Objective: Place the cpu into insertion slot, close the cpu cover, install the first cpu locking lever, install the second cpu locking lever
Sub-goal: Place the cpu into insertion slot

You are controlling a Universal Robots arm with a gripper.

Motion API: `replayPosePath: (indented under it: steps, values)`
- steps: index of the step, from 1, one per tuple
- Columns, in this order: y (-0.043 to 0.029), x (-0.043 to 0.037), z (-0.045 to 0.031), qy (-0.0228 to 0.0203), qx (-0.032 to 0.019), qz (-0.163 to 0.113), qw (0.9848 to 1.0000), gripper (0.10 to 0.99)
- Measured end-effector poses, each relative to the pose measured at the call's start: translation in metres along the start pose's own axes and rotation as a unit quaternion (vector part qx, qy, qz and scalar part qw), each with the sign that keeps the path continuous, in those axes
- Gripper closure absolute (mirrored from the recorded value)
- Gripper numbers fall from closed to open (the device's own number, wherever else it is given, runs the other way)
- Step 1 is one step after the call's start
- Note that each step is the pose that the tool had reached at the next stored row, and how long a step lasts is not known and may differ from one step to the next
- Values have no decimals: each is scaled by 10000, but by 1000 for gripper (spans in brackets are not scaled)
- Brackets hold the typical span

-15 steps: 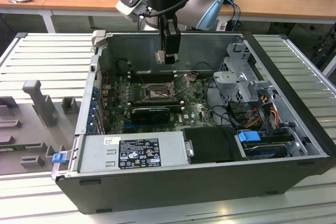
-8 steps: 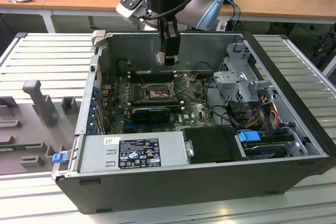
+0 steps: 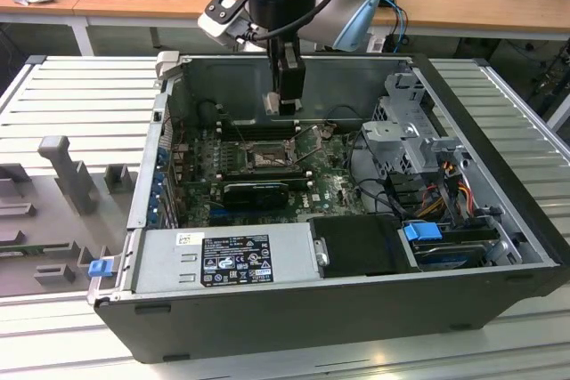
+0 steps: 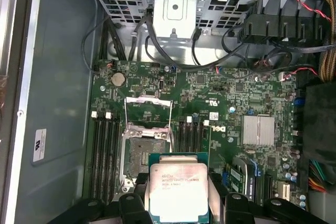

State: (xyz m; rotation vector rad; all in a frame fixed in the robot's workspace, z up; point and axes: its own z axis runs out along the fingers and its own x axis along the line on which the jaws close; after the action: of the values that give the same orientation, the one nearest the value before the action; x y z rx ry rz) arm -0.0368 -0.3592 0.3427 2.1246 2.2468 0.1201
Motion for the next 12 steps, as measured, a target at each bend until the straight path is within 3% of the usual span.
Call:
replayPosePath:
  steps: [12]
  values:
    - [-5, -1, 56, -6, -1, 66, 10000, 553]
